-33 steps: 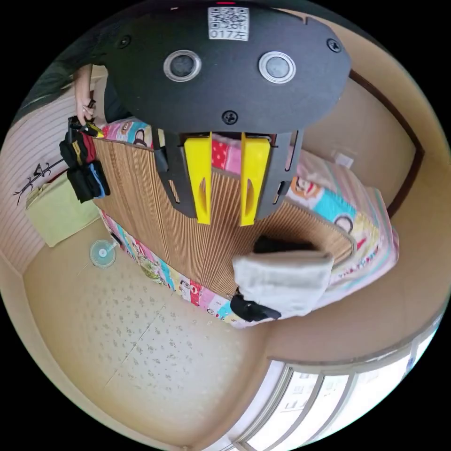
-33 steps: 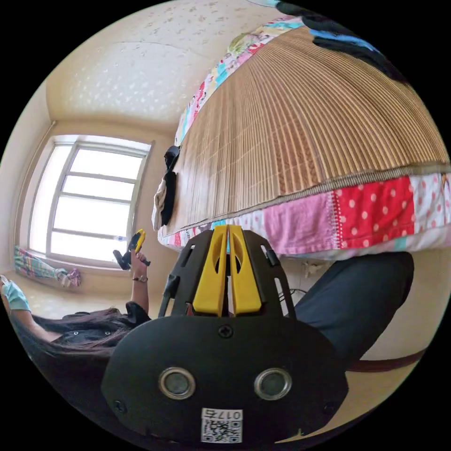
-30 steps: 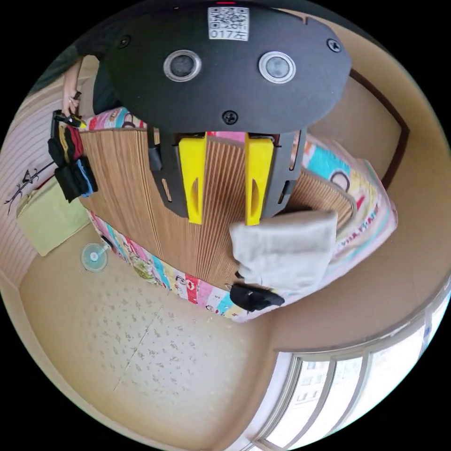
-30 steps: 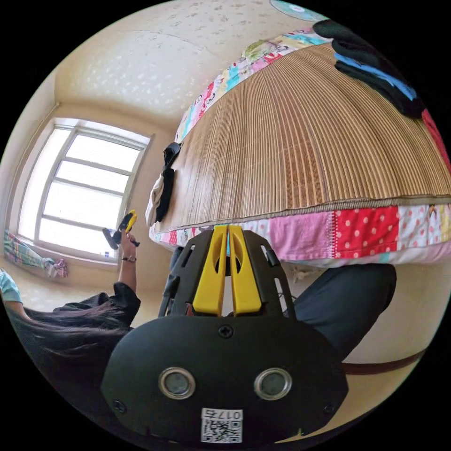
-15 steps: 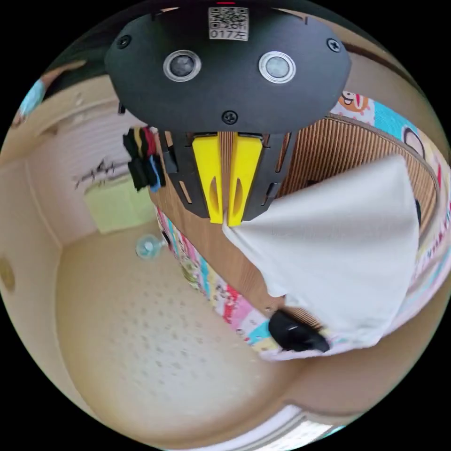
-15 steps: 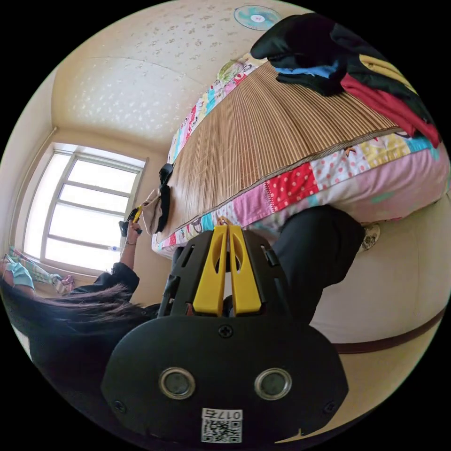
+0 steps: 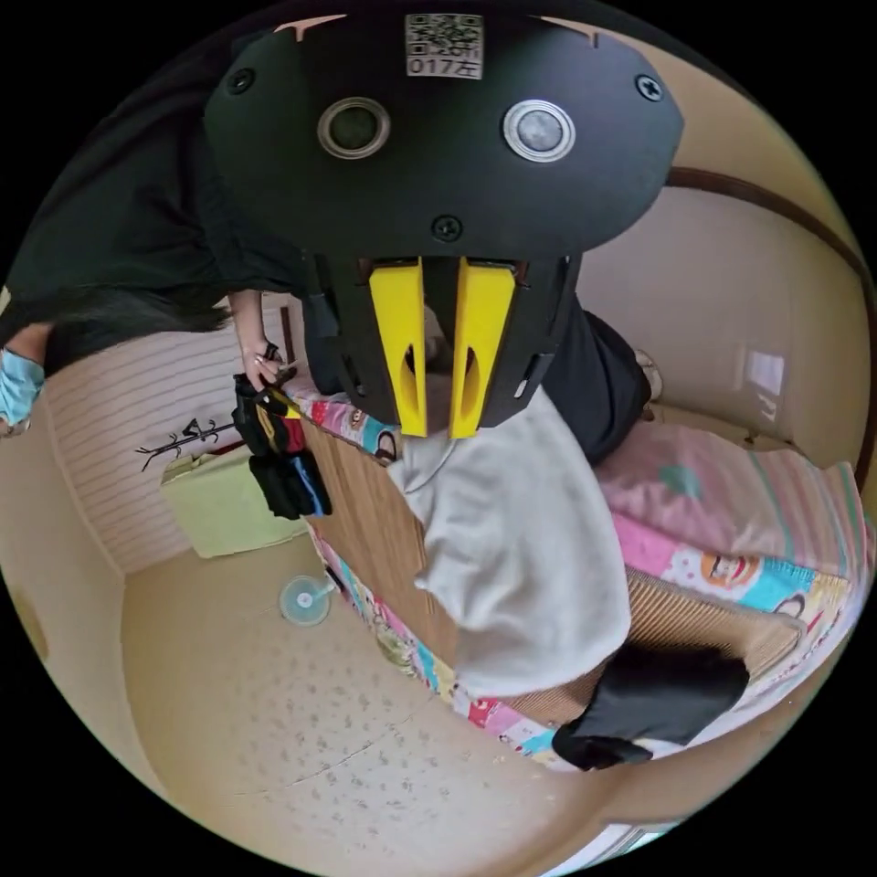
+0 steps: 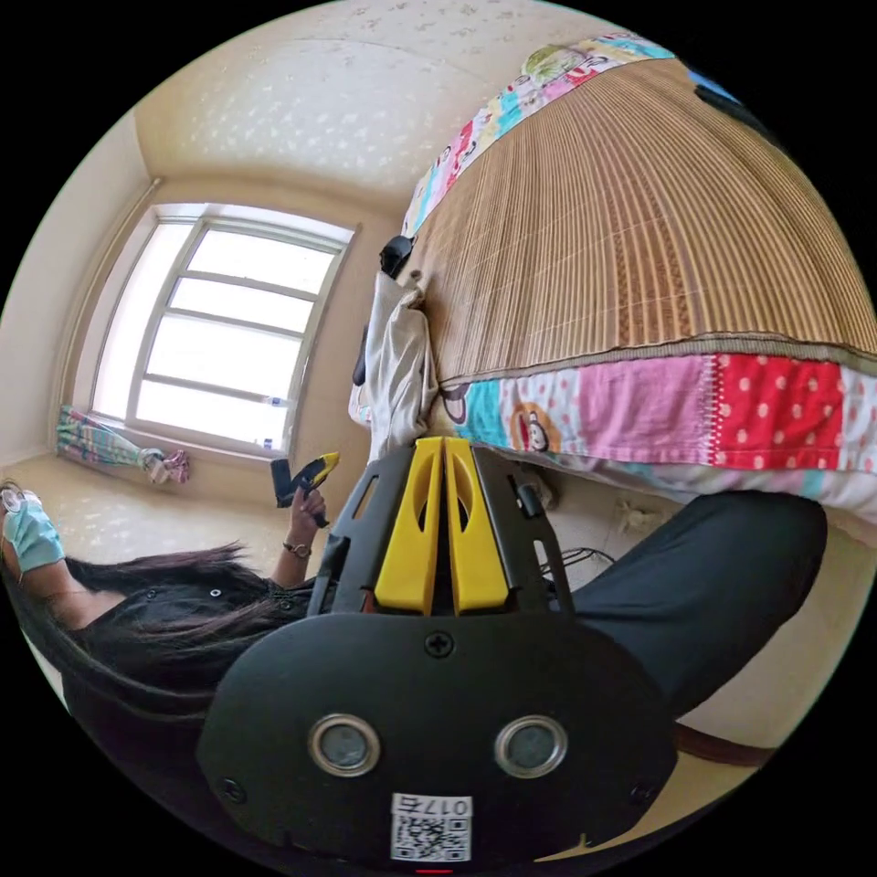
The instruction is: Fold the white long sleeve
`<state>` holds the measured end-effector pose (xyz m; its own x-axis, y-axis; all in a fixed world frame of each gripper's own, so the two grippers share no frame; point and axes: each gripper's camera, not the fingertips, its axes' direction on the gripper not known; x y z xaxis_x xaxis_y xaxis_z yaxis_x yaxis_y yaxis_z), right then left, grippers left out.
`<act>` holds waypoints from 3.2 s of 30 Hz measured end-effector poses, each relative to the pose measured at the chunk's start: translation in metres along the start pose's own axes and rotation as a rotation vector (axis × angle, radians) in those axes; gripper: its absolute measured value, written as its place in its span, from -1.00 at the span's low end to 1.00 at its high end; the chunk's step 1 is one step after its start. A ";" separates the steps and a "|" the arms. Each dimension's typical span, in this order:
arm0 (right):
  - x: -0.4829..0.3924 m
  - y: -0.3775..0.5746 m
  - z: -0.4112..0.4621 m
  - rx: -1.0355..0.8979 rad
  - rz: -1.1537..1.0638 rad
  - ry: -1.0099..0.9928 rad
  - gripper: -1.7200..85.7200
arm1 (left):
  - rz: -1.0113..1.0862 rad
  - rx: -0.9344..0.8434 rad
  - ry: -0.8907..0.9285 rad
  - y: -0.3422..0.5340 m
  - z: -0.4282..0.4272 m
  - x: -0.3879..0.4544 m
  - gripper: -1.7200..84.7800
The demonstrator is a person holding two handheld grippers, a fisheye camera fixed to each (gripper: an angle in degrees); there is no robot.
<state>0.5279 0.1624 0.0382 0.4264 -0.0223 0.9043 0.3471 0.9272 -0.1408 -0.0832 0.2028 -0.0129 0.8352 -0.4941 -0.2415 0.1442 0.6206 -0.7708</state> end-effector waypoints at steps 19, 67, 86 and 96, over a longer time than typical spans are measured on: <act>0.014 0.174 -0.065 0.249 0.073 -0.009 -0.95 | 0.241 -0.212 0.005 -0.085 0.089 0.032 -0.87; -0.408 0.249 -0.019 1.092 -0.985 0.360 -0.88 | 0.572 0.575 1.098 -0.044 -0.238 0.064 -0.90; -0.106 -0.164 0.281 0.118 -0.364 0.927 -0.71 | 0.390 -0.098 -0.223 -0.264 0.211 0.069 -0.86; 0.000 -0.058 0.319 -0.008 -0.218 0.814 -0.85 | 0.231 -0.208 -0.164 -0.145 0.273 0.043 -0.94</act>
<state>0.2412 0.2280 0.1752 0.8175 -0.4659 0.3386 0.4959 0.8684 -0.0023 0.0764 0.2581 0.2496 0.9098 -0.2404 -0.3383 -0.1555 0.5584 -0.8149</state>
